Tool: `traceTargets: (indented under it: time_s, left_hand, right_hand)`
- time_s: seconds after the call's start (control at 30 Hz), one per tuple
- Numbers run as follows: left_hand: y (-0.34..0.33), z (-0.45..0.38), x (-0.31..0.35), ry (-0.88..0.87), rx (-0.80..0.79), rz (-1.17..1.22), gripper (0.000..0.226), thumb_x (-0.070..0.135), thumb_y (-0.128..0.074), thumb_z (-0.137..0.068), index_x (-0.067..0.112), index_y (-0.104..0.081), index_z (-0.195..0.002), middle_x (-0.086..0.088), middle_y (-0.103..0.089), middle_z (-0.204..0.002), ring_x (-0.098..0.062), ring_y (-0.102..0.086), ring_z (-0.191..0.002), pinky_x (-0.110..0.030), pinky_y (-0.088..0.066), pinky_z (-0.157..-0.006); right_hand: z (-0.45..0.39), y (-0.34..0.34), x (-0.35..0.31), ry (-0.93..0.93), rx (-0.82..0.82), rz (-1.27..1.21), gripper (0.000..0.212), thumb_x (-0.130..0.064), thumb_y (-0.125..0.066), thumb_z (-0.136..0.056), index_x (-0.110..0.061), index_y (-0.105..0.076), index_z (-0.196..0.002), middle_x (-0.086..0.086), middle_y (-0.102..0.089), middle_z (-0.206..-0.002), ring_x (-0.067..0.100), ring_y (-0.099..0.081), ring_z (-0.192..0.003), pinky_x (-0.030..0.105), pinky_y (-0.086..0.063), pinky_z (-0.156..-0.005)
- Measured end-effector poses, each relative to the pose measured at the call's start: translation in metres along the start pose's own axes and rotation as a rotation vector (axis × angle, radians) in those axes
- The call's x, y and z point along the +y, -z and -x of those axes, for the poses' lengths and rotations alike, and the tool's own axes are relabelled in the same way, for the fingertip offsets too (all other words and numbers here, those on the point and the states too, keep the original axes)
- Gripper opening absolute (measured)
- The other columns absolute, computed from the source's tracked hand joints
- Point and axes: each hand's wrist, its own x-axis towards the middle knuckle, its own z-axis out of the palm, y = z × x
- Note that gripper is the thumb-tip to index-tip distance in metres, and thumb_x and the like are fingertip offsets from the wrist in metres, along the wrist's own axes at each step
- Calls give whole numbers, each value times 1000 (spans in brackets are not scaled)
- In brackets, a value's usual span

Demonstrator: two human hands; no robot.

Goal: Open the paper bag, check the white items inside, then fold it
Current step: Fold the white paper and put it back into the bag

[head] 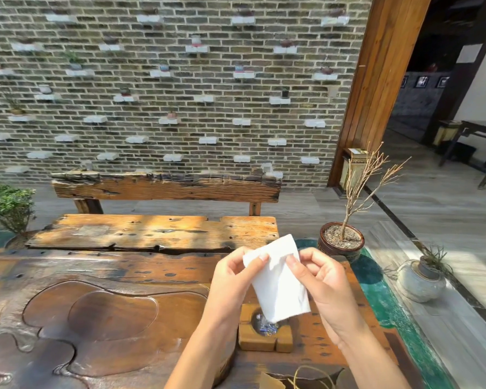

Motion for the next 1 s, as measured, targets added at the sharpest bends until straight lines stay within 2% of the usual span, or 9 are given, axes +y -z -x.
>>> traceTargets:
  time_s: [0.13, 0.27, 0.4, 0.5, 0.67, 0.73, 0.83, 0.93, 1.0]
  left_hand:
    - [-16, 11, -19, -1, 234, 141, 21, 33, -70, -82, 12, -66, -84, -10, -73, -87, -25, -66, -81, -44, -49, -72]
    - [-25, 14, -25, -45, 321, 94, 29, 42, -61, -87, 13, -60, -90, -18, -69, -93, -22, -66, -78, -47, -50, -71]
    - [-27, 14, -32, -102, 359, -33, 32, 53, -56, -86, 22, -58, -86, -11, -67, -88, -23, -63, -78, -58, -52, -72]
    - [-29, 17, -35, -133, 406, -85, 34, 56, -52, -85, 22, -56, -83, 4, -64, -75, -14, -61, -69, -47, -49, -62]
    - [-29, 15, -38, -146, 457, -78, 27, 52, -50, -89, 27, -55, -80, 3, -64, -74, -15, -60, -67, -44, -48, -59]
    - [-29, 15, -40, -131, 440, -53, 25, 49, -50, -91, 27, -56, -82, 0, -65, -78, -17, -62, -69, -43, -49, -60]
    - [-31, 17, -45, -118, 387, -40, 21, 45, -51, -94, 27, -59, -85, -5, -65, -84, -19, -63, -74, -42, -50, -63]
    - [-32, 19, -55, -98, 351, -76, 19, 39, -53, -98, 26, -60, -86, -6, -66, -85, -19, -63, -76, -47, -51, -66]
    - [-33, 22, -64, -94, 340, -114, 22, 44, -53, -95, 25, -60, -87, -5, -66, -85, -21, -62, -79, -52, -51, -71]
  right_hand:
    - [5, -8, 5, -11, 30, 20, 25, -22, -68, -81, 0, -64, -94, 12, -77, -88, 17, -72, -79, 23, -55, -63]
    - [9, -16, 8, -54, 31, -29, 28, -25, -64, -88, 2, -64, -97, 11, -76, -92, 17, -68, -82, 31, -50, -69]
    - [8, -25, 11, -32, 99, 35, 46, -39, -61, -93, 7, -57, -91, 31, -62, -88, 21, -57, -75, 39, -41, -65]
    - [5, -33, 18, 49, 199, 173, 50, -44, -59, -93, 4, -56, -79, 28, -60, -76, 19, -52, -63, 36, -38, -56]
    - [7, -34, 21, 127, 279, 272, 42, -41, -58, -89, -2, -61, -73, 15, -66, -64, 29, -56, -53, 30, -36, -48]
    - [6, -31, 22, 50, 255, 179, 43, -44, -60, -87, -2, -65, -78, 18, -69, -73, 28, -60, -60, 32, -39, -52]
    - [9, -20, 23, -251, 130, 1, 59, -59, -72, -74, -6, -67, -99, 26, -67, -99, 25, -64, -83, 37, -49, -69]
    - [18, -13, 26, -563, 38, -198, 78, -51, -86, -60, -13, -58, -121, 14, -70, -116, 25, -67, -109, 43, -54, -92]
    - [22, -9, 34, -602, 34, -253, 73, -42, -83, -67, -10, -53, -125, 11, -73, -115, 24, -69, -108, 44, -55, -94]
